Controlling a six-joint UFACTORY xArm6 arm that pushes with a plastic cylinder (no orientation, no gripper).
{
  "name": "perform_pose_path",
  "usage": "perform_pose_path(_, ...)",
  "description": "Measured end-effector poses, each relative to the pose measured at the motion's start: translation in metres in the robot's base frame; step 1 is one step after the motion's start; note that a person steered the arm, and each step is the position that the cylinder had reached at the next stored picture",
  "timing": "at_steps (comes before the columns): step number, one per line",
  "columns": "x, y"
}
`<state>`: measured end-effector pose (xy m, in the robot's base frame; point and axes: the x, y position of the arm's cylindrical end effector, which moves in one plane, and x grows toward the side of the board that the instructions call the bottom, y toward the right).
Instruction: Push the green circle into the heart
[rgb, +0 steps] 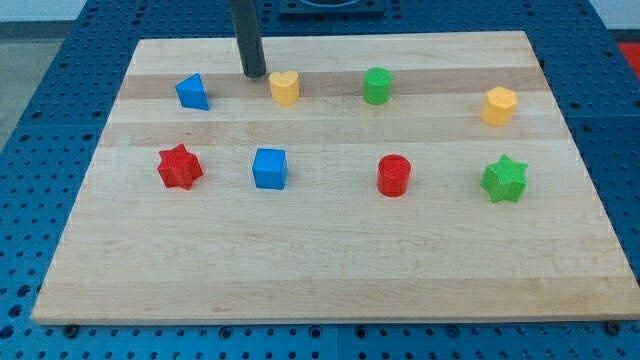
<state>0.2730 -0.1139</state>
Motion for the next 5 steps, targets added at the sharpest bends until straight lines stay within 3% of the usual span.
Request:
perform_pose_path(2,0.051,0.123)
perform_pose_path(3,0.062,0.125)
perform_pose_path(5,0.009,0.059)
